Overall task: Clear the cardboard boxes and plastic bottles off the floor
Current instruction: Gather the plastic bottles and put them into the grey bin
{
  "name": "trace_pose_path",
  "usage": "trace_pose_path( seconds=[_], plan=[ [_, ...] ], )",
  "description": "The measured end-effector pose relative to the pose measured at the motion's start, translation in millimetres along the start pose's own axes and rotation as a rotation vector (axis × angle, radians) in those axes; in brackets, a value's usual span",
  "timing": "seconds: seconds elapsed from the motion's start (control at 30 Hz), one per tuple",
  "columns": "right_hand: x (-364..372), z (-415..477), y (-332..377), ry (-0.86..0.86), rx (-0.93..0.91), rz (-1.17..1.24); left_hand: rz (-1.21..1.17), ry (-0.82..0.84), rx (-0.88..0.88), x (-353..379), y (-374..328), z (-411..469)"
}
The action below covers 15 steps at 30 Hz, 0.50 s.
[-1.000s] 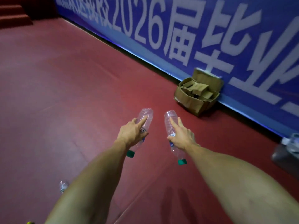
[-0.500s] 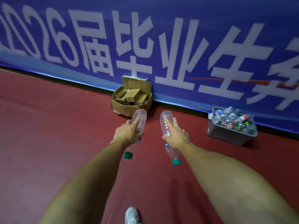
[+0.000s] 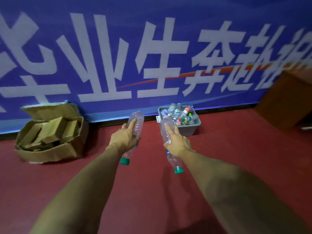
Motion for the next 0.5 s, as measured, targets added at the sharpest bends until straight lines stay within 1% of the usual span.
trace_pose_path(
  seconds=[0.07, 0.13, 0.23, 0.33, 0.5],
  plan=[
    [-15.8, 20.8, -23.1, -0.019, 0.045, 0.004, 0.040, 0.028, 0.116, 0.3, -30.4, 32.7],
    [-31.5, 43.6, -44.6, -0.042, 0.091, 0.007, 0.033, 0.042, 0.163, -0.9, -55.3, 69.2],
    [-52.4, 84.0, -78.9, -0.067, 0.154, 0.016, -0.006, 0.057, 0.180, 2.0, -93.2, 125.9],
    [-74.6, 135.8, -111.2, -0.091, 0.161, 0.028, 0.024, 0.080, 0.239, 5.7, -130.1, 184.0],
    [-125.2, 227.8, -159.2, -0.141, 0.166, 0.087, 0.002, 0.072, 0.222, -10.8, -184.3, 277.3]
  ],
)
Point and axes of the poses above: each hand's wrist, its own z-axis towards the middle knuckle, its own x-axis out of the palm, y = z × x, the point moved 4 cm from there along z, towards the middle knuckle, and after that the axes turned 9 degrees about z, right-handed, at the moved point
